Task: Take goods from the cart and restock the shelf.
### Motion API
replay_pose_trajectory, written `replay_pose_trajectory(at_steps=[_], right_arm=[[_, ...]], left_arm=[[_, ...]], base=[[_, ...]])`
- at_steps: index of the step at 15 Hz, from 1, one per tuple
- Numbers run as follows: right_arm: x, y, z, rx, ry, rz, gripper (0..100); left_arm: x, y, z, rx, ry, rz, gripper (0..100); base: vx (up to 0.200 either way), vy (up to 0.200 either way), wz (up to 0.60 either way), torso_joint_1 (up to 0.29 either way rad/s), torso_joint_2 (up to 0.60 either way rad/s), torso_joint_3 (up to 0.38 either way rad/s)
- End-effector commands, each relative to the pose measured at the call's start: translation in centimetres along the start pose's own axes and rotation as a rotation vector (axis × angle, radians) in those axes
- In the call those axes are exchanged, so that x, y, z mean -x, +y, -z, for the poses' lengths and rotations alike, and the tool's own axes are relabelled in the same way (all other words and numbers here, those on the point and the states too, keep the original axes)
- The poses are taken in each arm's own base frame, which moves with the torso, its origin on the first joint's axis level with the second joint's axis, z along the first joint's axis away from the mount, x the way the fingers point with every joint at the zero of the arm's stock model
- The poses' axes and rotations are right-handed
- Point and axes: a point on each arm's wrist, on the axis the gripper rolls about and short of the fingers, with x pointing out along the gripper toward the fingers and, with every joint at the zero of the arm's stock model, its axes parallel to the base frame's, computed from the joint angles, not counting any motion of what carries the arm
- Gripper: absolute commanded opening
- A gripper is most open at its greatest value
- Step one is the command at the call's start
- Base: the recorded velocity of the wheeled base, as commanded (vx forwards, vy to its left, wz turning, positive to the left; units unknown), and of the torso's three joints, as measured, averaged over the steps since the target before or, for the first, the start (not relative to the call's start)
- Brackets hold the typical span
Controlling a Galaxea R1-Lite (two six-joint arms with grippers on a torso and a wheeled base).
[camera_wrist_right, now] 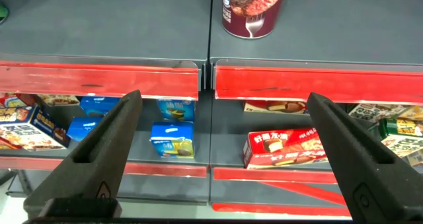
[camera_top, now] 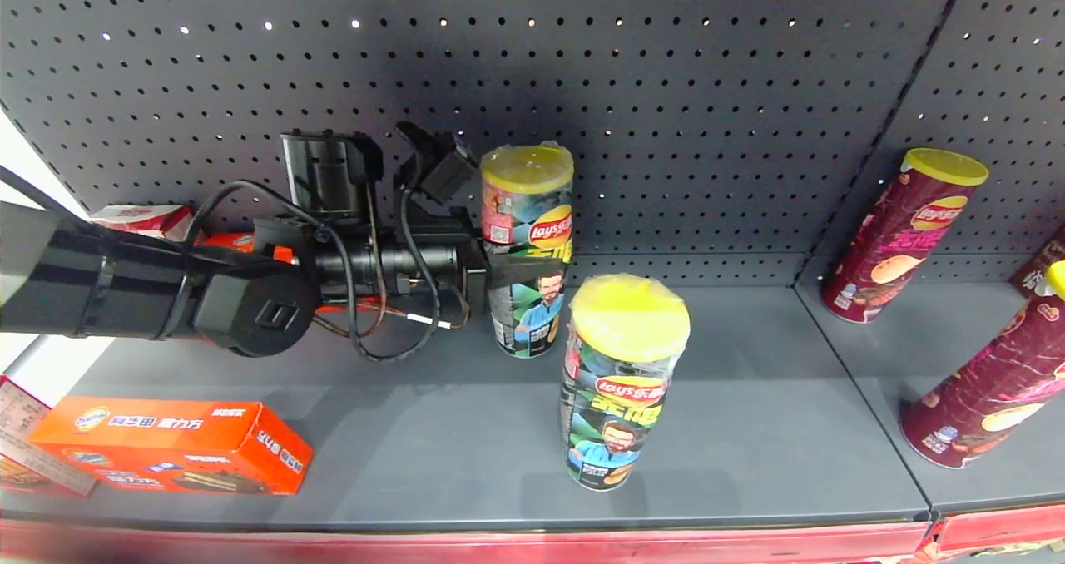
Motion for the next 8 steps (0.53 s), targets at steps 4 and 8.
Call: replay_pose_trajectory(at_steps=[4,8], right_arm=[[0.0,0.0,0.0,0.000,0.004,-0.001,100],[0.0,0.0,0.0,0.000,0.004,-0.001,100]], left_arm=[[-2.0,0.9,1.7,0.017,0.014,0.020,0],[-2.9,0.9,2.3,0.030,0.017,0.036,0]], base=[[0.000,0.000,0.00,0.000,0.00,0.000],[0.000,0.000,0.00,0.000,0.00,0.000]])
